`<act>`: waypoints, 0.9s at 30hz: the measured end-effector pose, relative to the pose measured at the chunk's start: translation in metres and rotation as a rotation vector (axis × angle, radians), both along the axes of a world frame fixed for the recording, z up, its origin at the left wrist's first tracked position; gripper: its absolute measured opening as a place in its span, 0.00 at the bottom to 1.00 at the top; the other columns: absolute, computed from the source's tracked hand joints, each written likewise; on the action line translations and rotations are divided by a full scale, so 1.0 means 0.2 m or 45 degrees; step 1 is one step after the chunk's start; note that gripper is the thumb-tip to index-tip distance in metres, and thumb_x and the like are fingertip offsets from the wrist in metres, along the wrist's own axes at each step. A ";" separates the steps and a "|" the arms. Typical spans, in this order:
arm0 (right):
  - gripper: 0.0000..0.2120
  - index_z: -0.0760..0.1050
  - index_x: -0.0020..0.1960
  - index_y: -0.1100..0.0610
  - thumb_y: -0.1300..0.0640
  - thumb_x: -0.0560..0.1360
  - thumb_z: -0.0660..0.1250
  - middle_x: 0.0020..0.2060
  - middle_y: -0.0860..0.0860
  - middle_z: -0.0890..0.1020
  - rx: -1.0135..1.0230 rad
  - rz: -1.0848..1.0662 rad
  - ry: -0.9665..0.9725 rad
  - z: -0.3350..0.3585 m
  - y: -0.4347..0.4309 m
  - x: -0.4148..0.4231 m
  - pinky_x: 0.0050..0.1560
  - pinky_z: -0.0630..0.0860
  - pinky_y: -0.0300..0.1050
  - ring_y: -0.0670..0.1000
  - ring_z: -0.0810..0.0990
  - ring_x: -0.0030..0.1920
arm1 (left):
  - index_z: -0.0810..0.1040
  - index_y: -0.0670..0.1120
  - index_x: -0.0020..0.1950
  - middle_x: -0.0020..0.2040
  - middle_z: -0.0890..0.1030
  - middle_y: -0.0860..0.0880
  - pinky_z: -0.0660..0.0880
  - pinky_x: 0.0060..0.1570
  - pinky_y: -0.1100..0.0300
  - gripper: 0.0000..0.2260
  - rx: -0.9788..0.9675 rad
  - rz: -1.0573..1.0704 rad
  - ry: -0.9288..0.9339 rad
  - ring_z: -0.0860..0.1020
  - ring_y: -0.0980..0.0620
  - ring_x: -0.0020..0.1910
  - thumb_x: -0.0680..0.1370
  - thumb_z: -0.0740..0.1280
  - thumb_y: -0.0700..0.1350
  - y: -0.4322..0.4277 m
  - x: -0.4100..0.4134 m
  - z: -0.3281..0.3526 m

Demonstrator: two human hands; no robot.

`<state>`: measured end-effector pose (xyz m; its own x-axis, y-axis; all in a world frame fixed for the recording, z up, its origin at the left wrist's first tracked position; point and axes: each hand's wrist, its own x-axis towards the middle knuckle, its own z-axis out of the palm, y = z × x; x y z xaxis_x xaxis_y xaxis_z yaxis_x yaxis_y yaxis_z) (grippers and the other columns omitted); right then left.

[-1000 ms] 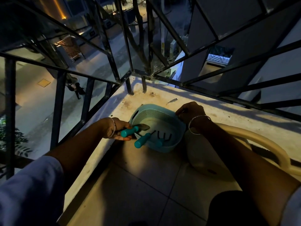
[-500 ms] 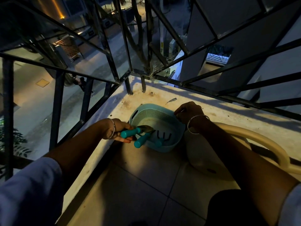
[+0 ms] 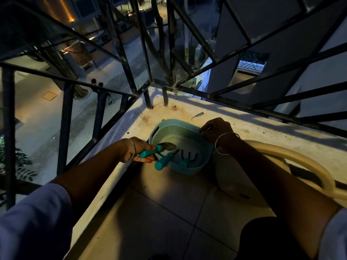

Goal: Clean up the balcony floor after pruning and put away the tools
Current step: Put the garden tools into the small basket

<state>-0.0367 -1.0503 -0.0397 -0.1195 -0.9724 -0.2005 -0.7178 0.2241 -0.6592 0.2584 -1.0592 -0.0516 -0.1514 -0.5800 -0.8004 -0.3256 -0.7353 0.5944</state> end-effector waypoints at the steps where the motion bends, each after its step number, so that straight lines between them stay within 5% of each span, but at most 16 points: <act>1: 0.03 0.85 0.44 0.53 0.60 0.71 0.74 0.52 0.55 0.83 0.002 -0.003 -0.001 0.00 0.00 0.00 0.56 0.80 0.54 0.56 0.81 0.54 | 0.76 0.35 0.59 0.48 0.82 0.35 0.83 0.40 0.54 0.12 -0.006 0.005 0.000 0.84 0.44 0.40 0.77 0.69 0.38 0.00 0.00 0.00; 10: 0.03 0.85 0.45 0.53 0.57 0.71 0.74 0.52 0.54 0.83 0.017 -0.014 0.016 0.01 0.01 0.01 0.55 0.80 0.54 0.55 0.81 0.54 | 0.76 0.36 0.59 0.42 0.84 0.38 0.83 0.38 0.53 0.15 0.004 0.018 -0.074 0.84 0.45 0.37 0.77 0.70 0.43 0.01 -0.02 -0.01; 18: 0.04 0.84 0.48 0.55 0.58 0.73 0.73 0.51 0.55 0.83 0.023 -0.019 0.013 0.04 0.02 0.02 0.56 0.80 0.54 0.56 0.81 0.53 | 0.73 0.37 0.61 0.49 0.80 0.37 0.83 0.37 0.51 0.19 0.049 -0.015 -0.122 0.82 0.43 0.44 0.76 0.72 0.47 0.04 -0.05 0.00; 27: 0.06 0.84 0.50 0.57 0.58 0.73 0.73 0.50 0.56 0.84 0.010 -0.009 0.040 0.07 0.04 0.04 0.56 0.79 0.54 0.56 0.82 0.52 | 0.78 0.40 0.56 0.42 0.86 0.42 0.81 0.45 0.53 0.15 -0.029 -0.070 -0.154 0.85 0.47 0.41 0.77 0.70 0.51 0.01 -0.01 0.02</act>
<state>-0.0279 -1.0414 -0.0265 -0.1330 -0.9698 -0.2043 -0.7364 0.2347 -0.6346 0.2574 -1.0568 -0.0469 -0.0861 -0.5920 -0.8013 -0.4353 -0.7011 0.5648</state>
